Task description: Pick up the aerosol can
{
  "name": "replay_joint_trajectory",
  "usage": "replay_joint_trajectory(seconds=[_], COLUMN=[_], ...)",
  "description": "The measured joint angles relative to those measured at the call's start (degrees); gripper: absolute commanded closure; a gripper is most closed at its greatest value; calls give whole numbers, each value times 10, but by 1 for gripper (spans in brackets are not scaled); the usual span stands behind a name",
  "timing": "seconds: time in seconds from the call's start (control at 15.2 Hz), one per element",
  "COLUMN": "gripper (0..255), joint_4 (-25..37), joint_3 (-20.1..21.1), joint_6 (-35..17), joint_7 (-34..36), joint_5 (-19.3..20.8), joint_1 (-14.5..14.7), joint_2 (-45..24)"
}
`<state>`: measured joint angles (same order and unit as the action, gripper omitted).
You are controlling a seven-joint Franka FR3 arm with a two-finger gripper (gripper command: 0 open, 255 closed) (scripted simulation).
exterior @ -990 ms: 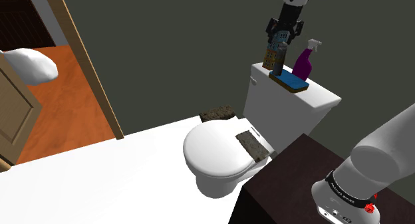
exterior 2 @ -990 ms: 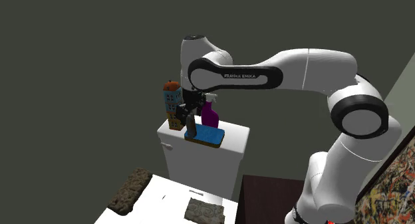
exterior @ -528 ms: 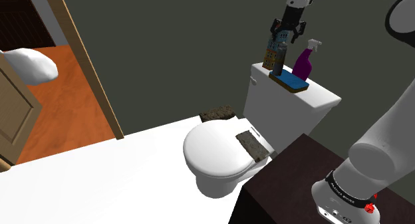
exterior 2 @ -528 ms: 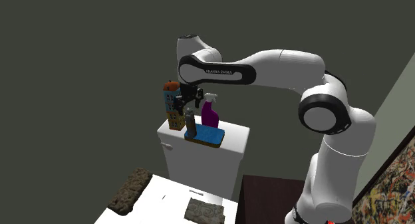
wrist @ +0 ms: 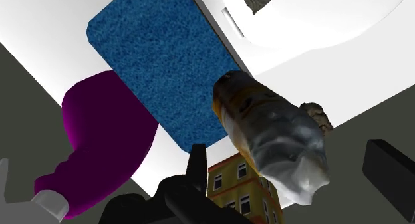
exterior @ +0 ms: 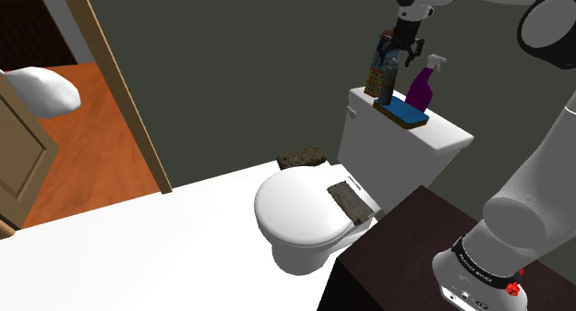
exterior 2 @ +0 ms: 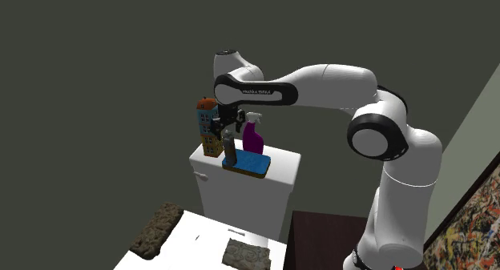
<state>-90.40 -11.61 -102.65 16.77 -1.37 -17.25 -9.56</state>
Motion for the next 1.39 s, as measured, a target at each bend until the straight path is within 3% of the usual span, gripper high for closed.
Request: replay_joint_trajectory(seconds=[0.13,0.2,0.86,1.39], gripper=[0,255,255,255], joint_4=[-10,-13,-16,44], joint_3=[0,0,0,0], joint_6=[-13,-15,-19,36], joint_7=[0,1,1,0], joint_5=[-1,0,0,-1], joint_1=[0,0,1,-1], joint_2=[-3,-2,-1,-7])
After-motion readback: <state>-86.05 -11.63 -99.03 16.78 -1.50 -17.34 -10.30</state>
